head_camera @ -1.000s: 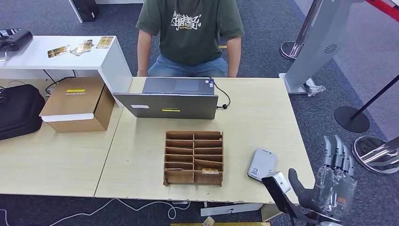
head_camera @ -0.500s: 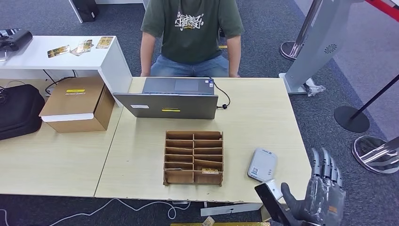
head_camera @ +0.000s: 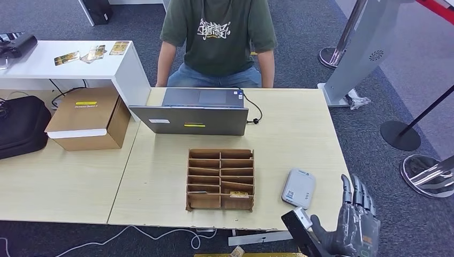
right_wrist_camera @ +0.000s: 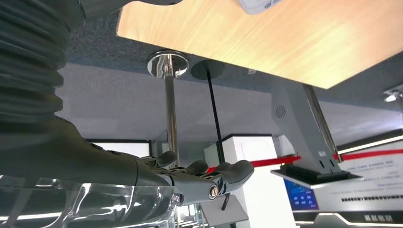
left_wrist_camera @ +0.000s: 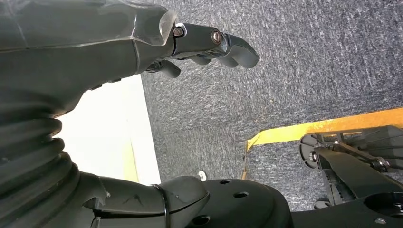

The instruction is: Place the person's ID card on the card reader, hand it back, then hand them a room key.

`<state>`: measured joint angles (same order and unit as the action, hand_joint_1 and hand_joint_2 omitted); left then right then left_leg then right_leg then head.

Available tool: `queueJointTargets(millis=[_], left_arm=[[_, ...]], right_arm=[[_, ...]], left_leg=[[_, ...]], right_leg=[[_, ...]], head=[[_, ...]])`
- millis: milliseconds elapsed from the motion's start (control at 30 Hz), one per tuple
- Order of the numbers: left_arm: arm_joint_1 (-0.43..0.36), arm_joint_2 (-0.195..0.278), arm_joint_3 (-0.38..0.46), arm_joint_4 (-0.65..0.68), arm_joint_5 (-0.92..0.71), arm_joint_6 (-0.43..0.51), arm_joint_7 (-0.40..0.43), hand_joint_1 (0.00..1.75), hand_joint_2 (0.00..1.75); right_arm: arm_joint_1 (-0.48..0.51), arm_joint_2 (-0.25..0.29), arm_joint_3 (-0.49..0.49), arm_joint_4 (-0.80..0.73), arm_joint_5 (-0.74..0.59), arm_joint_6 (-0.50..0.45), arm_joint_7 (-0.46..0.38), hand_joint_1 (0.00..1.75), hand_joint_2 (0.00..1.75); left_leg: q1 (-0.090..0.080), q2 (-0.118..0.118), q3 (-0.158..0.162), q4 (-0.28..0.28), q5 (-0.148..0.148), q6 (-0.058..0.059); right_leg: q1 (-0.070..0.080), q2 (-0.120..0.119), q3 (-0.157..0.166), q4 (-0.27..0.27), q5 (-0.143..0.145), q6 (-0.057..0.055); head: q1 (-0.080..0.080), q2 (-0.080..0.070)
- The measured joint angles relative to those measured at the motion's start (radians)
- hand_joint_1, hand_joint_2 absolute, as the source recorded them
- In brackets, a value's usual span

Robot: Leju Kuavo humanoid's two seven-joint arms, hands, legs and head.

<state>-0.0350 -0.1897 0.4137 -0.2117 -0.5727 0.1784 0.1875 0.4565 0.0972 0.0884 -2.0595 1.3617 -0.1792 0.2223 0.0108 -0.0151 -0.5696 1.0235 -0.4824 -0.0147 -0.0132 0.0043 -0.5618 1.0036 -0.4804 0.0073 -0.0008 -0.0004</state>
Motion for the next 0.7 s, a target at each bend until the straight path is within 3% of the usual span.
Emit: queueJointTargets(millis=[267,700], left_arm=[[0.000,-0.003,0.023,0.000,-0.011,0.006,0.001,0.00,1.75],[-0.002,-0.005,0.043,0.000,-0.061,0.003,-0.007,0.00,1.75]], right_arm=[[0.002,-0.001,0.062,0.042,-0.049,0.029,0.013,0.00,1.75],[-0.105,-0.005,0.188,0.218,-0.155,-0.111,-0.017,0.00,1.75]], left_leg=[[0.000,0.000,0.000,0.000,0.000,0.000],[0.000,0.000,0.000,0.000,0.000,0.000]], right_leg=[[0.000,0.000,0.000,0.000,0.000,0.000],[0.000,0.000,0.000,0.000,0.000,0.000]], head=[[0.000,0.000],[0.000,0.000]])
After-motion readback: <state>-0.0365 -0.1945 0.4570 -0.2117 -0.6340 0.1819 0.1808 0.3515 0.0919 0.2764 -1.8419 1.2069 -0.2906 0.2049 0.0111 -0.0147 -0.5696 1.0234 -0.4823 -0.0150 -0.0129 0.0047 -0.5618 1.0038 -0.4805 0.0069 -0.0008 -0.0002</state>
